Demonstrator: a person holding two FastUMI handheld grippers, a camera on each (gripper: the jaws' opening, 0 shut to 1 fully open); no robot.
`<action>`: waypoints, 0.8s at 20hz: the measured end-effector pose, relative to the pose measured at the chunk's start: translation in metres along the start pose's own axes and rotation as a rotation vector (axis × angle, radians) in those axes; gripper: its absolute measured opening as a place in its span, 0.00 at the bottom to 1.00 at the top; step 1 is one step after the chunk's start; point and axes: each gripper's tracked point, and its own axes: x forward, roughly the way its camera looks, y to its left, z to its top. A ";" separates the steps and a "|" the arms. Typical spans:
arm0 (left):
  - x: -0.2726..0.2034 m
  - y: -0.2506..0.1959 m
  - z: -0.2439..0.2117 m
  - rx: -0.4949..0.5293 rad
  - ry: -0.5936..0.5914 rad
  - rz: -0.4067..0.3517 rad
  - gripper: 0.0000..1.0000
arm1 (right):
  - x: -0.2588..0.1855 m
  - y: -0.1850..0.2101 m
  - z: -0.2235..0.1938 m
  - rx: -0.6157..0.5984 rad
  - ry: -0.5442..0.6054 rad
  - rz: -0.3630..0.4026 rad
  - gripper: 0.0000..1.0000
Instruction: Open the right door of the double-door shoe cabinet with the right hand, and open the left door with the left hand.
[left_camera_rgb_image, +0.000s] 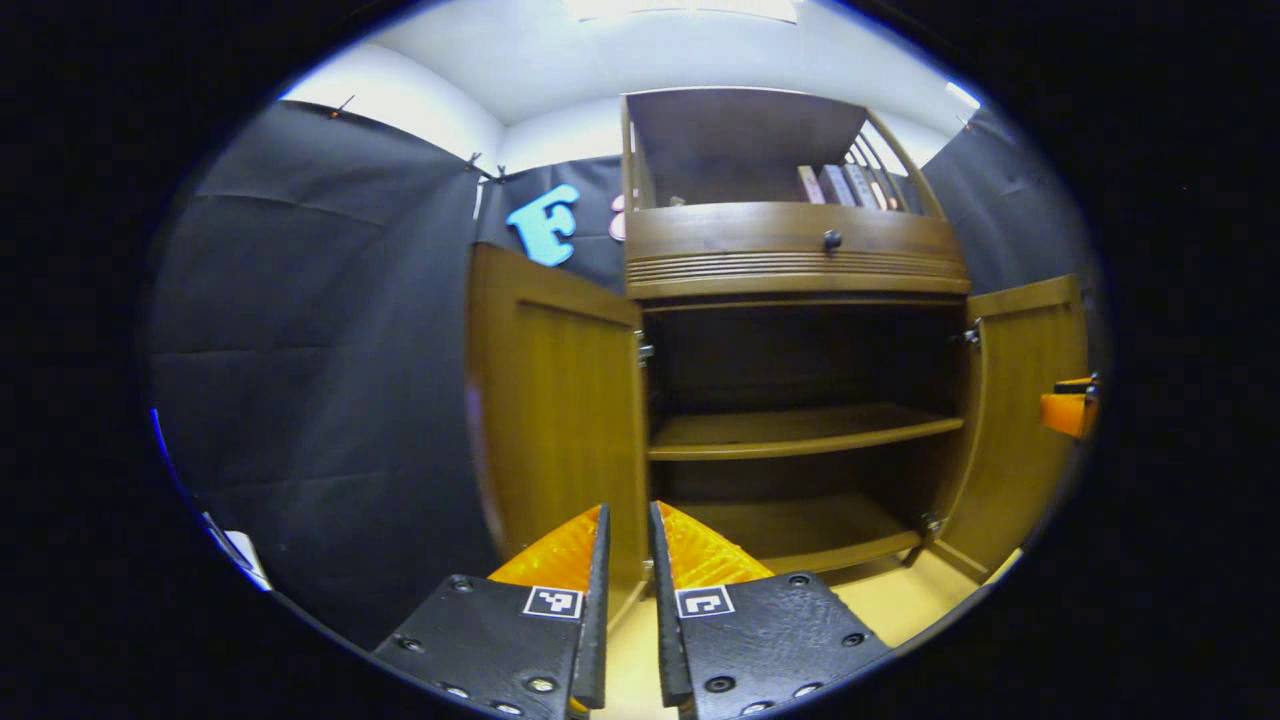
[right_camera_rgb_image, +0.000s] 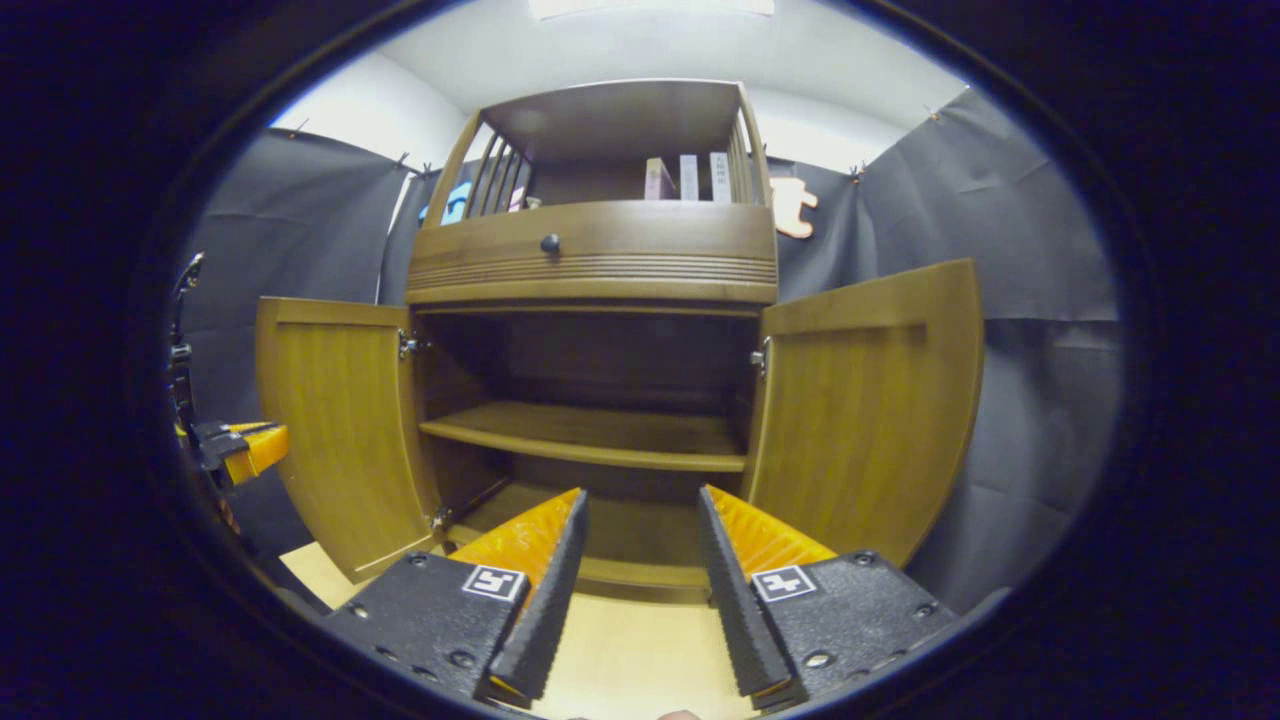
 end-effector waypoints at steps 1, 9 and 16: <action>0.001 -0.013 0.004 -0.011 0.002 -0.027 0.25 | 0.001 -0.004 0.003 0.004 -0.007 -0.005 0.77; 0.016 -0.068 0.033 -0.010 -0.022 -0.137 0.63 | -0.006 -0.033 0.018 0.031 -0.029 -0.066 0.78; 0.025 -0.081 0.054 -0.007 -0.048 -0.160 0.88 | -0.006 -0.045 0.035 0.023 -0.061 -0.087 0.78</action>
